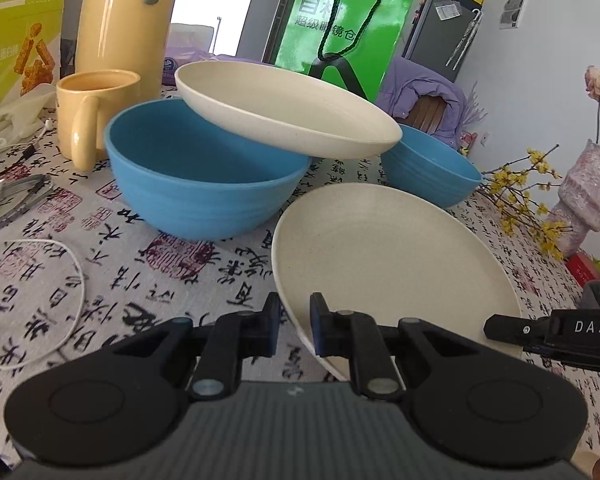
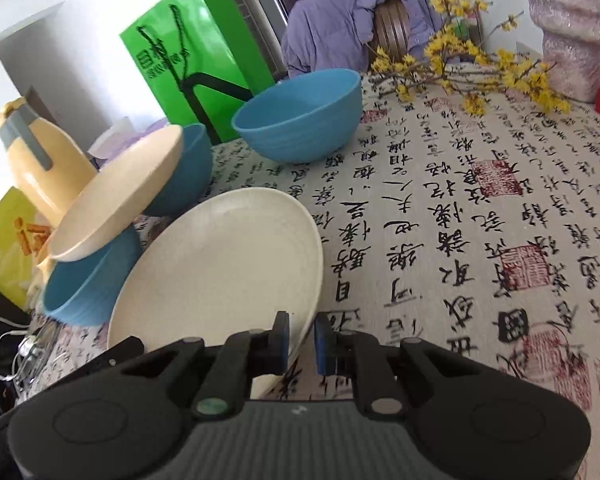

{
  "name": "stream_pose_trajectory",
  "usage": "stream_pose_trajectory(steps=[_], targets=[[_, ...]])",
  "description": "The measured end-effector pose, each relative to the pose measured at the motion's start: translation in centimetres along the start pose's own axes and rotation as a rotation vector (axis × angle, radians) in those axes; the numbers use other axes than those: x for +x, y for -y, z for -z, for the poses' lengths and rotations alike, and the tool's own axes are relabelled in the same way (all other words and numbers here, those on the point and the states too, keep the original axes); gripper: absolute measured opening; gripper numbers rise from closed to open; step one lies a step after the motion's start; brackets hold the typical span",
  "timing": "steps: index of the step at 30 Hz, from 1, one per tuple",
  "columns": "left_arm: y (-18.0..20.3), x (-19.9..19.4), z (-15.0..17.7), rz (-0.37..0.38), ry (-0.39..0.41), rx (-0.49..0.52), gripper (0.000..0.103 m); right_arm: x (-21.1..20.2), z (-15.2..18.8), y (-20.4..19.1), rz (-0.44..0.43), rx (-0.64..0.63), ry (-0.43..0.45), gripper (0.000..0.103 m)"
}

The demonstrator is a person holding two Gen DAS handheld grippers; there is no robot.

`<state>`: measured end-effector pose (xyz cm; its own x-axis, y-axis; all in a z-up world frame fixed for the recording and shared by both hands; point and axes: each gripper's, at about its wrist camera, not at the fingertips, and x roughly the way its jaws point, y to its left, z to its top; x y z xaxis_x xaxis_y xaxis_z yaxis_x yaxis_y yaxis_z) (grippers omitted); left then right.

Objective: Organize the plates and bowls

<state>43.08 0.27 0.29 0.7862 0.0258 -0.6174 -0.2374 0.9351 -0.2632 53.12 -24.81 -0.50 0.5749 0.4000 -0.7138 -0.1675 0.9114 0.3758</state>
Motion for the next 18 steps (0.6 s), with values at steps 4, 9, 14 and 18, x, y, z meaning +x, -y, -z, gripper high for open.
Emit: stream_pose_trajectory(steps=[4, 9, 14, 18], targets=[[-0.4, -2.5, 1.2, 0.003, 0.013, 0.014, 0.016, -2.2, 1.6, -0.7, -0.003, -0.030, 0.015, 0.013], [-1.3, -5.6, 2.7, 0.011, 0.024, 0.027, 0.016, -4.6, 4.1, -1.8, -0.013, -0.059, 0.033, 0.013], [-2.4, -9.2, 4.4, 0.019, 0.052, 0.040, 0.016, -7.3, 6.9, -3.4, -0.009, -0.108, 0.058, 0.014], [-3.6, -12.2, 5.9, 0.020, 0.072, 0.044, 0.016, -9.4, 9.1, -4.7, -0.024, -0.126, 0.082, 0.013]])
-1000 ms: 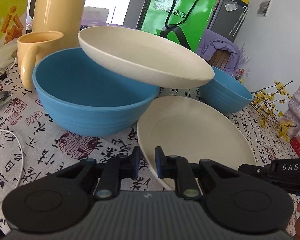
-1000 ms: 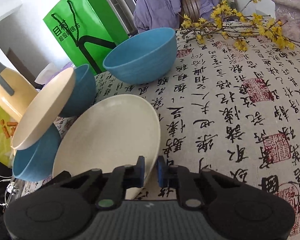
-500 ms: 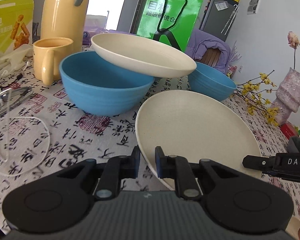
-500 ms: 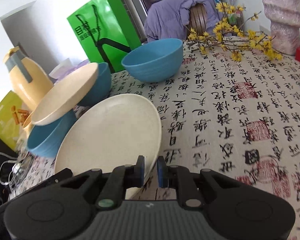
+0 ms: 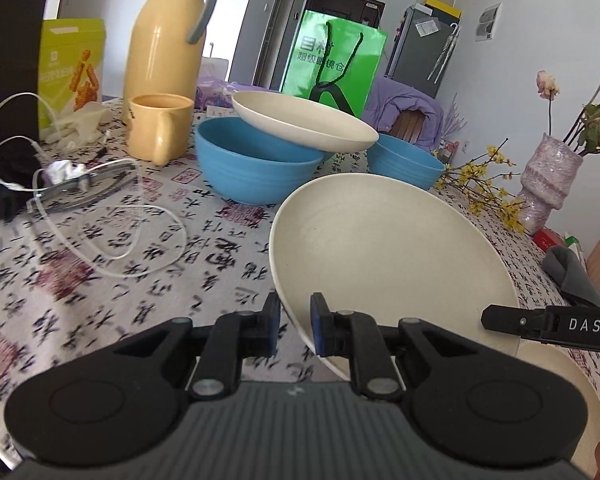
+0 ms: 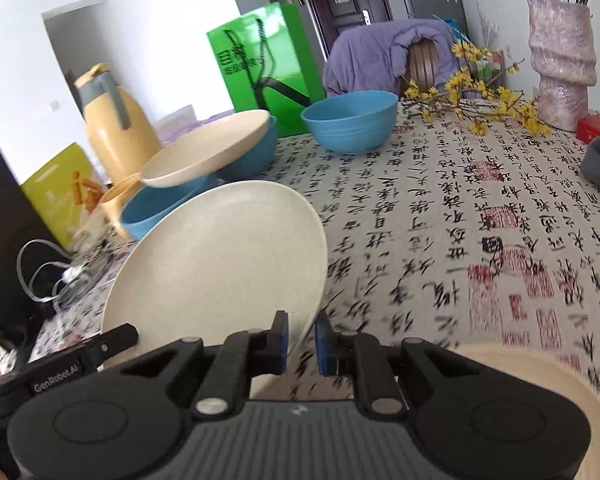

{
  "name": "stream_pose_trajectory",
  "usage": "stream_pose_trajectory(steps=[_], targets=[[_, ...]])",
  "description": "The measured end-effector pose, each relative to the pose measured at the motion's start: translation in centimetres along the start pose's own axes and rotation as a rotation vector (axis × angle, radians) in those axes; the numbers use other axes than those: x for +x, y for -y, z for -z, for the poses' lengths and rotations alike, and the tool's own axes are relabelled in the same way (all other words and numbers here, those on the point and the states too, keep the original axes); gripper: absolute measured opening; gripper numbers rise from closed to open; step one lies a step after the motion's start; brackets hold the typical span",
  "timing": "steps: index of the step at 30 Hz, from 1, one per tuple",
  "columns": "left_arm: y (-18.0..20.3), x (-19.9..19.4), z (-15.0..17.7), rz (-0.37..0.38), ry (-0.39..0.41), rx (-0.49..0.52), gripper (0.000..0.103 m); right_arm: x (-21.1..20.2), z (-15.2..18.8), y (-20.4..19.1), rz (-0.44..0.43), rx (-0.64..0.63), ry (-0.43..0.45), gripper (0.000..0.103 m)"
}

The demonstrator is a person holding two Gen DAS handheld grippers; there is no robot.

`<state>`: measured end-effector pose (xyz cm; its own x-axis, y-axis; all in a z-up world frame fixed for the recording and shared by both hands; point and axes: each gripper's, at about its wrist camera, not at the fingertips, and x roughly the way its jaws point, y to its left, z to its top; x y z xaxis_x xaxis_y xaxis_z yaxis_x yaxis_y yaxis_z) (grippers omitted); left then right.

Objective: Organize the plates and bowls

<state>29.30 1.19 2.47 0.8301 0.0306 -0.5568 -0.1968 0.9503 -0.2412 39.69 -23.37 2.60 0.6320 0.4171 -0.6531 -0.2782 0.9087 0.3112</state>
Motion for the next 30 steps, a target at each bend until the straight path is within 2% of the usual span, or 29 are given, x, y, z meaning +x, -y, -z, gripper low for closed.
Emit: stream_pose_trajectory(steps=[7, 12, 17, 21, 30], targets=[[-1.8, -5.1, 2.6, 0.007, 0.021, 0.008, 0.016, -4.1, 4.3, -3.0, -0.010, -0.048, 0.054, 0.014], [-2.7, -8.0, 4.5, 0.025, 0.023, 0.036, 0.016, -6.9, 7.4, -3.6, -0.029, -0.029, 0.084, 0.014], [-2.8, -10.0, 5.6, 0.014, 0.042, 0.070, 0.016, -8.4, 10.0, -4.2, -0.039, -0.015, 0.097, 0.015], [-2.8, -10.7, 6.0, 0.011, 0.048, 0.072, 0.016, -9.0, 10.9, -4.4, -0.046, -0.004, 0.098, 0.015], [-1.9, -11.1, 5.7, 0.014, 0.070, 0.083, 0.016, -9.7, 10.6, -4.1, -0.050, -0.012, 0.115, 0.015]])
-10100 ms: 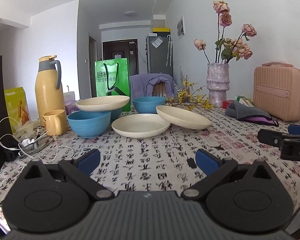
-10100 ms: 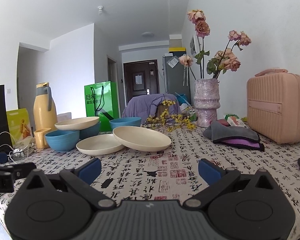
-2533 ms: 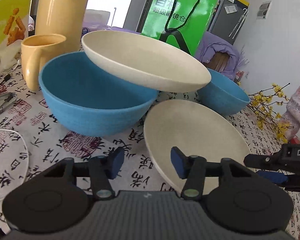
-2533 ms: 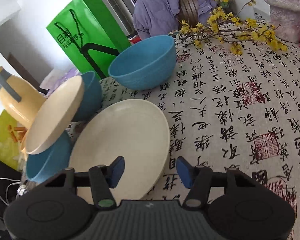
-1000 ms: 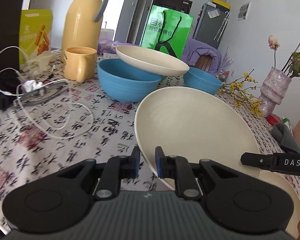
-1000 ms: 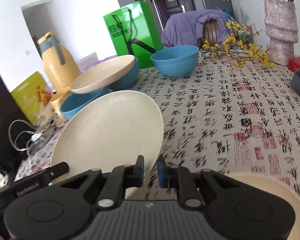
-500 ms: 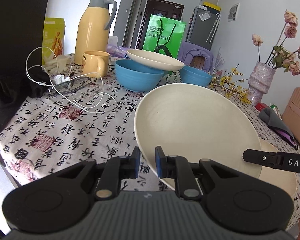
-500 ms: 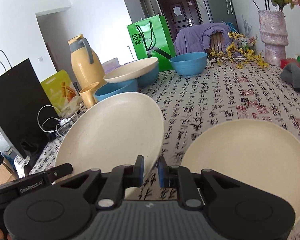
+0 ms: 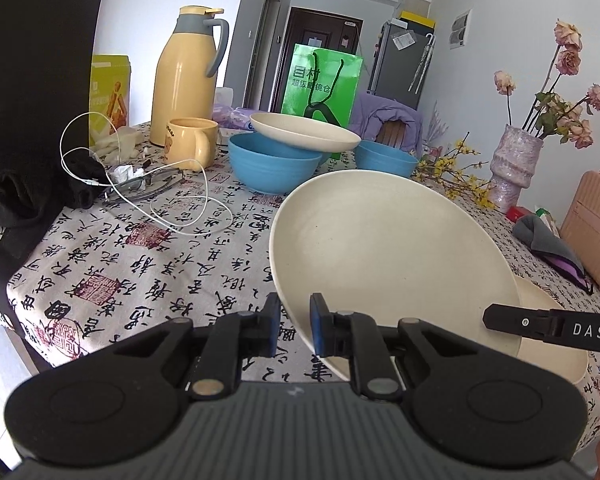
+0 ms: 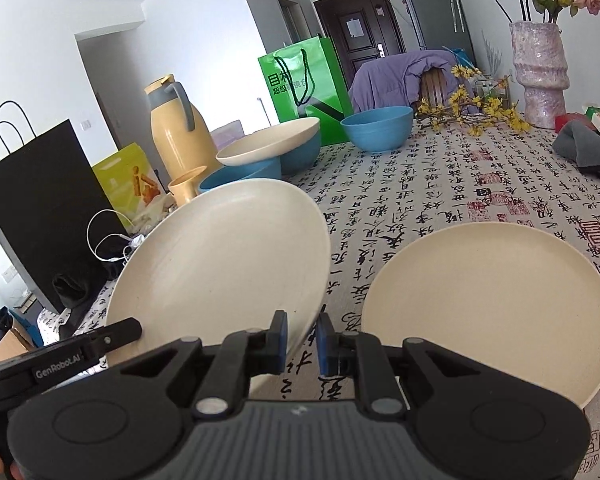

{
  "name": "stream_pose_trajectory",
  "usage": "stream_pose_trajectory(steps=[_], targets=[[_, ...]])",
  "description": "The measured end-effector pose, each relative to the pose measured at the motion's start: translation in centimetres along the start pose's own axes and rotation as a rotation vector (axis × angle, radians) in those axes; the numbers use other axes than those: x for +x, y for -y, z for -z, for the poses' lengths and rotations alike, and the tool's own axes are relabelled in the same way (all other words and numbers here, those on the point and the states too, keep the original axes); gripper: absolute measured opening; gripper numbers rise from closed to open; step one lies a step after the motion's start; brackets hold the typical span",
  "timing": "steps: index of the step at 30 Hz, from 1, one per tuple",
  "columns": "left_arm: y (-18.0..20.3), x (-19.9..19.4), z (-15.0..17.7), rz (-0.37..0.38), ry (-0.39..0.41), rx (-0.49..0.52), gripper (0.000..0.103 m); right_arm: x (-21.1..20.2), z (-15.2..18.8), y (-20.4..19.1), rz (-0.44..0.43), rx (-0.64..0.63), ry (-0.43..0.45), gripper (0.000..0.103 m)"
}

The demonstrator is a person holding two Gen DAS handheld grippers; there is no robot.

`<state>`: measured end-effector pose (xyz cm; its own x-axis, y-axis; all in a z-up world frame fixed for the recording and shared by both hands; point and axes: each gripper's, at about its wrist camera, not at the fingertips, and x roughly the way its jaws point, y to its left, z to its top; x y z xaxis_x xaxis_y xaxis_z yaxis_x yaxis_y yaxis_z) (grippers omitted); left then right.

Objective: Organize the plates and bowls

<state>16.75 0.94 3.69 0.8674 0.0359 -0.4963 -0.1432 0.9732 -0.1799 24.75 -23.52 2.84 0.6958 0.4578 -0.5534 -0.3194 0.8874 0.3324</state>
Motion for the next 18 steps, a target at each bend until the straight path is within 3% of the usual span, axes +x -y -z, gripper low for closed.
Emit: stream_pose_trajectory(steps=[8, 18], targets=[[1.3, 1.1, 0.0, 0.042, -0.029, 0.014, 0.016, -0.7, 0.0, 1.4, 0.014, 0.029, 0.016, 0.015], [6.7, 3.7, -0.3, 0.147, -0.056, 0.065, 0.016, -2.8, -0.5, 6.2, 0.103, 0.097, 0.051, 0.015]])
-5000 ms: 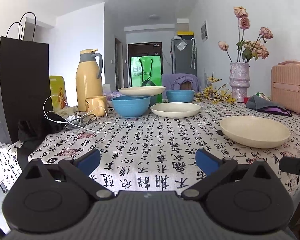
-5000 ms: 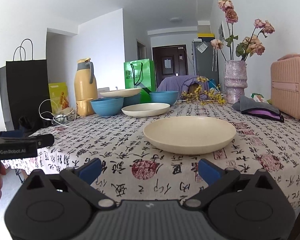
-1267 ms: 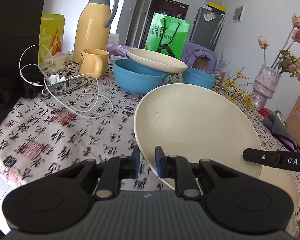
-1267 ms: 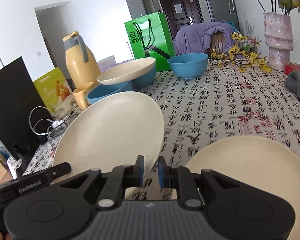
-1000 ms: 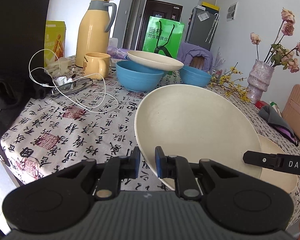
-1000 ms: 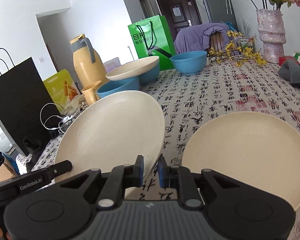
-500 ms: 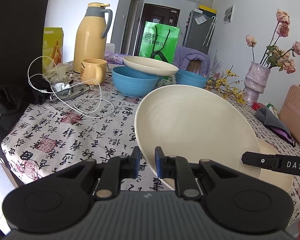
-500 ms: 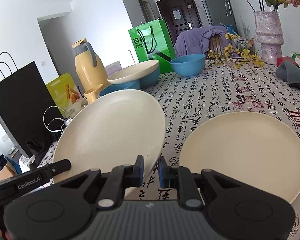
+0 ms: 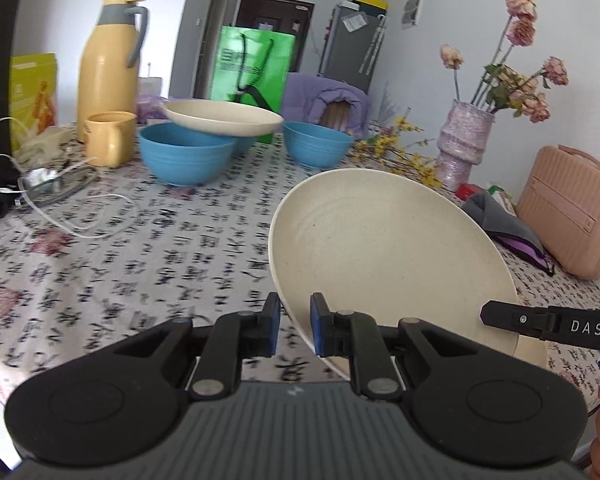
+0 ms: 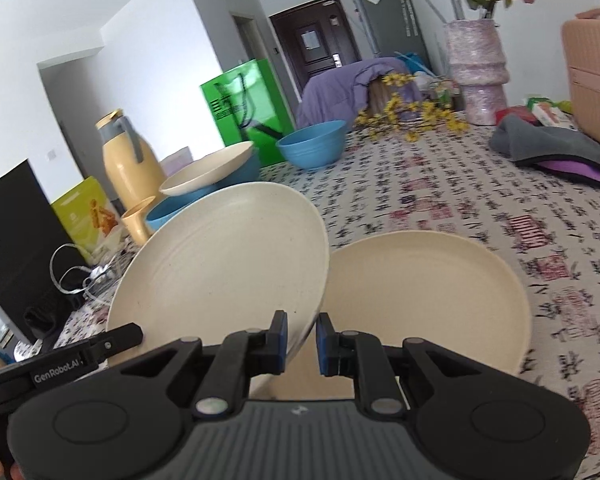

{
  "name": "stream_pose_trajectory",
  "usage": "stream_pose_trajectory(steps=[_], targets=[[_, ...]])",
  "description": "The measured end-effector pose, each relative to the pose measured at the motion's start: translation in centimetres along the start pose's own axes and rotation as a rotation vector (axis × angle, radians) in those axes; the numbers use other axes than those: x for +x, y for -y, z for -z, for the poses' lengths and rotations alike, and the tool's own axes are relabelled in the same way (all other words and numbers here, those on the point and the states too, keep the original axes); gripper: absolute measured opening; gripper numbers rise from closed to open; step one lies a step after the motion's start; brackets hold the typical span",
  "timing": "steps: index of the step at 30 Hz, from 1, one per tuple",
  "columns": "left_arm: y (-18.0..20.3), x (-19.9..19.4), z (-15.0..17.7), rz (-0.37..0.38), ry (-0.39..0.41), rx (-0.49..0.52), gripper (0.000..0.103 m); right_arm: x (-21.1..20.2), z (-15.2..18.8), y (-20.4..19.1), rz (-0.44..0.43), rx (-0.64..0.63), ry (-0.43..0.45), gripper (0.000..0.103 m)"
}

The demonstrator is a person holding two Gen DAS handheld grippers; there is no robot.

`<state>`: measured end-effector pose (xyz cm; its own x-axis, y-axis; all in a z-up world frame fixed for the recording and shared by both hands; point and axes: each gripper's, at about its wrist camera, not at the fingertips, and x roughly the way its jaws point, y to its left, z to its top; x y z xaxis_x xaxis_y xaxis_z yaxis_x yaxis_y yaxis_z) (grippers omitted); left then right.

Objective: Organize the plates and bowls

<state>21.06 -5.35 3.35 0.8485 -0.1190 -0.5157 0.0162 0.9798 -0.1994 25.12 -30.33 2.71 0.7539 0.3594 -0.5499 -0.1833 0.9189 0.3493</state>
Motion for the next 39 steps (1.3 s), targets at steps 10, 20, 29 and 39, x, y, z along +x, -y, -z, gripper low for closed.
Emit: stream_pose_trajectory(steps=[10, 20, 29, 39], targets=[[5.4, 3.9, 0.0, 0.078, -0.064, 0.055, 0.016, -1.2, -0.8, 6.4, 0.086, 0.082, 0.020, 0.015], [8.7, 5.4, 1.0, 0.085, -0.094, 0.128, 0.017, -1.1, -0.5, 10.0, 0.137, 0.094, -0.007, 0.015], [9.2, 5.1, 0.9, 0.083, -0.105, 0.147, 0.021, -1.5, -0.5, 10.0, 0.135, 0.080, -0.001, 0.020], [9.3, 3.7, 1.6, 0.093, -0.058, 0.179, 0.038, -2.2, -0.5, 9.2, 0.181, 0.027, 0.029, 0.028]])
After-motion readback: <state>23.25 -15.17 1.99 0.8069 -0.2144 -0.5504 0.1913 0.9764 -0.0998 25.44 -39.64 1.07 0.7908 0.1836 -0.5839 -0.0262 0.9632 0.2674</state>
